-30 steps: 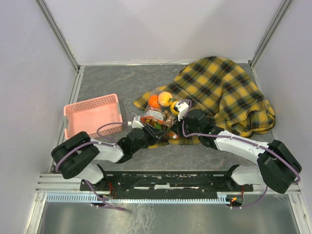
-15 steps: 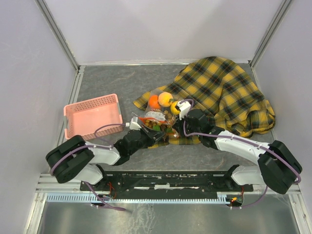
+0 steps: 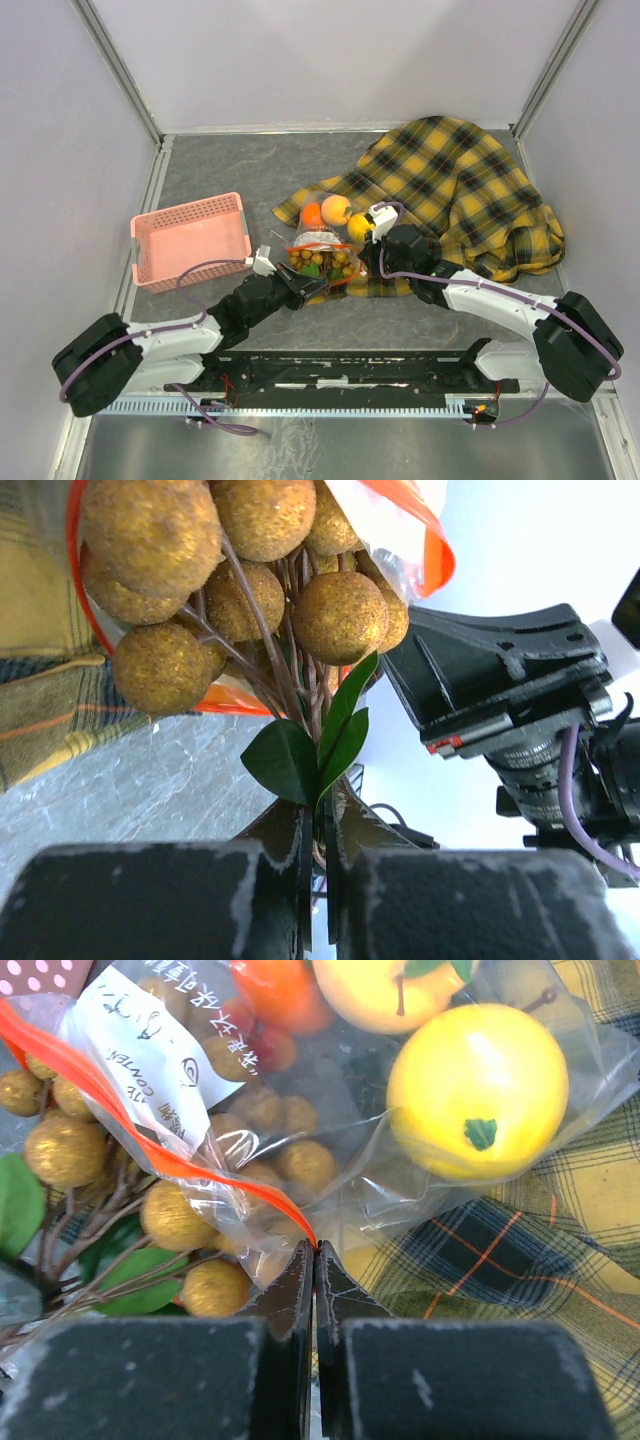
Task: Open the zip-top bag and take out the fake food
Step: Pick up the fake fruit from the zipper food storage bag.
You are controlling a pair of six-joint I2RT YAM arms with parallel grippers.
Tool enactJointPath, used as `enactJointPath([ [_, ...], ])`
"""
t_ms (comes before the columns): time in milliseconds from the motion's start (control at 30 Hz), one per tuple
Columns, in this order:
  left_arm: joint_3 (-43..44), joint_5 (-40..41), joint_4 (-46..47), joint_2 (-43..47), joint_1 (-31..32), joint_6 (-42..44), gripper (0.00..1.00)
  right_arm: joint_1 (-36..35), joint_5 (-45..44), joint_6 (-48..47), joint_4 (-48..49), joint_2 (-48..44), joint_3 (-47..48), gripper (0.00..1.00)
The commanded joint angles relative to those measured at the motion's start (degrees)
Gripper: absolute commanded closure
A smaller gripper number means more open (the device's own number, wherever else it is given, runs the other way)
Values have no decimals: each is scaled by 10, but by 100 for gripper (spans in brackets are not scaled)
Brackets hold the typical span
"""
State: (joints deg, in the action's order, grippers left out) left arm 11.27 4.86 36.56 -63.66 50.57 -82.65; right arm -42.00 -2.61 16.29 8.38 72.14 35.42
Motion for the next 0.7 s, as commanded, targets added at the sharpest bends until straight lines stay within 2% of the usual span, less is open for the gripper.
enactJointPath([
  [0, -16, -19, -32, 70, -1, 27, 97, 6, -49, -1, 14, -13, -5, 98],
  [167, -18, -17, -68, 132, -10, 33, 97, 6, -40, -1, 12, -7, -4, 98],
  [367, -18, -40, -77, 157, -22, 37, 97, 6, -40, -2, 12, -7, -4, 98],
  [667, 14, -173, -67, 104, -25, 55, 97, 7, -28, 12, 47, -9, 10, 98],
])
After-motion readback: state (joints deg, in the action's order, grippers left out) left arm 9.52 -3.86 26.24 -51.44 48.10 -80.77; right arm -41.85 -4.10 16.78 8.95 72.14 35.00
